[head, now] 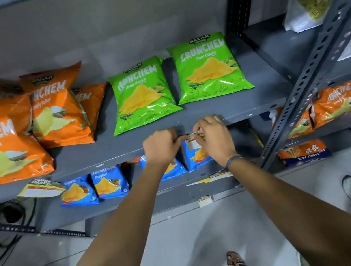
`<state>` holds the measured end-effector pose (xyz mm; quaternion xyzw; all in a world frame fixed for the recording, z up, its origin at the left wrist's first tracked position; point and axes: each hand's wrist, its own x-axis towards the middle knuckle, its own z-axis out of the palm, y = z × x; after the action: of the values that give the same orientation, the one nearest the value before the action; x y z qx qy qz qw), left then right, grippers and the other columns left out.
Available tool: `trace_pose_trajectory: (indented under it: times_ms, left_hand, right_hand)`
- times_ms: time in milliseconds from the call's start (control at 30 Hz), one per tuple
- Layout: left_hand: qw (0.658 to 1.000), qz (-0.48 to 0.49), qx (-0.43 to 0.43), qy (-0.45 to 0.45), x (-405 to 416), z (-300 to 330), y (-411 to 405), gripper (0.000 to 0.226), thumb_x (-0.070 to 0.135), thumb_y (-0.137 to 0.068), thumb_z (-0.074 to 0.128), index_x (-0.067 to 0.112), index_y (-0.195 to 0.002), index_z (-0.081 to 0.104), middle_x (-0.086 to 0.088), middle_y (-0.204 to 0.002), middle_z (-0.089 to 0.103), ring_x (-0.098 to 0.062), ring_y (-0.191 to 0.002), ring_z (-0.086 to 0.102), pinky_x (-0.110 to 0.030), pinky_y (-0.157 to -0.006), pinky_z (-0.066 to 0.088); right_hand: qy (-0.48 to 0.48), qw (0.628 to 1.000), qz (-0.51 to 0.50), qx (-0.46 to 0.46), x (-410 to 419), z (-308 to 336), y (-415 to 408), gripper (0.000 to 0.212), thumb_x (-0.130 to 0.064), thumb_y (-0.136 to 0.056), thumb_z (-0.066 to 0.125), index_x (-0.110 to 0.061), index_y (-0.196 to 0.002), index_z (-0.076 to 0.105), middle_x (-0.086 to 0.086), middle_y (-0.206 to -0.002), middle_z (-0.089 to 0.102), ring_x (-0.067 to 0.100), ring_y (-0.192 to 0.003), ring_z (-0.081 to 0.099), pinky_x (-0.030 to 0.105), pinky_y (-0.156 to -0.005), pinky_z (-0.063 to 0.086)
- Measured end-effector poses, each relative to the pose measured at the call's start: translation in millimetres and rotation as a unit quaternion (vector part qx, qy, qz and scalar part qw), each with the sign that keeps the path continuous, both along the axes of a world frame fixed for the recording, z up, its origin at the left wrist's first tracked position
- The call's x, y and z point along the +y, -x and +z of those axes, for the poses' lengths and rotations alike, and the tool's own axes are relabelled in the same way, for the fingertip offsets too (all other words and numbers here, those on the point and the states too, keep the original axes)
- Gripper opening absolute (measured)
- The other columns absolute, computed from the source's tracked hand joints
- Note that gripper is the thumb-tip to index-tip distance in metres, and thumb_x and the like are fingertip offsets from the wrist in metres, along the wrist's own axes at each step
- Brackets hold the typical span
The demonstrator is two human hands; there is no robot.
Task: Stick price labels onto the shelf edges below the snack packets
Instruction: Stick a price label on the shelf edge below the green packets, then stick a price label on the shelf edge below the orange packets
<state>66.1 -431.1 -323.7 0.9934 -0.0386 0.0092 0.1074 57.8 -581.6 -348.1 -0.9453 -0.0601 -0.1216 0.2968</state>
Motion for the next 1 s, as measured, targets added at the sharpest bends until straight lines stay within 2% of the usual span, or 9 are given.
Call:
trace_pose_trajectory:
  times_ms: [233,333,467,500,567,667,767,833,1000]
  left_hand:
    - [0.987,0.036,-0.155,-0.006,194.4,12.4,39.9,0.02,0.028,-0.089,0.056,0.01,-0.08,0.059,-0.019,-0.081,0.066,-0.039,-0.082,0.062,-0.042,-0.059,0.05]
    - [0.98,0.043,-0.185,-0.063,282.7,12.3,53.9,0.017,0.027,-0.085,0.053,0.011,-0.082,0.058,-0.018,-0.08,0.064,-0.039,-0.08,0.059,-0.044,-0.061,0.048]
    - [0.983,0.066,-0.15,-0.085,360.2,10.8,57.9,0.026,0.031,-0.082,0.067,0.01,-0.097,0.06,-0.02,-0.092,0.065,-0.04,-0.088,0.059,-0.044,-0.066,0.048]
    - [0.987,0.05,-0.129,-0.078,370.7,10.3,55.9,0.03,0.033,-0.082,0.068,0.008,-0.096,0.06,-0.02,-0.091,0.065,-0.041,-0.088,0.059,-0.045,-0.067,0.048]
    - [0.994,0.008,-0.085,-0.062,382.5,10.3,49.4,0.034,0.037,-0.083,0.066,0.006,-0.093,0.059,-0.021,-0.091,0.065,-0.041,-0.089,0.059,-0.045,-0.067,0.049]
    - [0.999,-0.034,-0.027,-0.012,388.4,9.2,38.5,0.033,0.037,-0.086,0.063,0.006,-0.096,0.06,-0.022,-0.096,0.066,-0.04,-0.091,0.06,-0.043,-0.069,0.048]
    - [0.999,-0.036,0.023,-0.016,386.4,3.2,29.6,0.031,0.039,-0.09,0.057,0.01,-0.099,0.062,-0.017,-0.097,0.069,-0.038,-0.092,0.062,-0.036,-0.066,0.045]
    - [0.999,-0.025,0.036,-0.016,383.2,-0.3,26.3,0.03,0.036,-0.094,0.052,0.01,-0.102,0.062,-0.018,-0.096,0.07,-0.038,-0.092,0.062,-0.035,-0.065,0.044]
    - [0.996,0.006,0.075,0.041,386.1,-3.9,22.4,0.029,0.035,-0.095,0.051,0.01,-0.096,0.064,-0.016,-0.079,0.064,-0.038,-0.087,0.062,-0.035,-0.061,0.042]
  right_hand:
    - [-0.166,0.98,0.015,0.111,162.6,-26.1,26.1,0.003,-0.012,-0.08,0.068,-0.009,-0.079,0.068,0.018,-0.086,0.068,0.03,-0.079,0.064,0.033,-0.067,0.047]
    - [-0.229,0.953,0.042,0.194,251.1,-43.4,30.2,0.014,-0.013,-0.082,0.068,-0.001,-0.089,0.07,0.022,-0.095,0.073,0.03,-0.089,0.068,0.031,-0.075,0.05]
    - [-0.281,0.91,0.079,0.294,348.2,-56.4,31.8,0.036,-0.015,-0.085,0.067,0.007,-0.112,0.059,0.023,-0.118,0.064,0.026,-0.106,0.062,0.035,-0.094,0.045]
    - [-0.31,0.897,0.074,0.305,365.1,-59.4,30.7,0.037,-0.015,-0.085,0.066,0.008,-0.113,0.058,0.022,-0.117,0.064,0.017,-0.1,0.063,0.032,-0.093,0.047]
    - [-0.357,0.877,0.075,0.311,388.6,-61.1,27.4,0.026,-0.01,-0.086,0.064,0.009,-0.104,0.061,0.014,-0.1,0.063,-0.009,-0.069,0.058,0.011,-0.072,0.047]
    - [-0.395,0.867,0.032,0.302,405.4,-56.2,25.0,0.017,-0.009,-0.089,0.059,0.007,-0.088,0.065,0.011,-0.08,0.053,0.003,-0.055,0.045,0.016,-0.051,0.035]
    - [-0.426,0.859,-0.012,0.282,407.1,-54.0,26.8,0.02,-0.017,-0.09,0.059,0.001,-0.086,0.068,0.008,-0.079,0.057,0.002,-0.058,0.048,0.023,-0.059,0.038]
    - [-0.429,0.858,-0.021,0.282,406.8,-53.6,27.9,0.023,-0.021,-0.09,0.06,-0.001,-0.083,0.069,0.008,-0.079,0.061,0.014,-0.071,0.051,0.026,-0.069,0.04]
    - [-0.415,0.873,-0.032,0.255,401.0,-54.0,27.4,0.032,-0.021,-0.085,0.067,0.007,-0.069,0.064,0.016,-0.068,0.059,0.02,-0.069,0.047,0.031,-0.065,0.038]
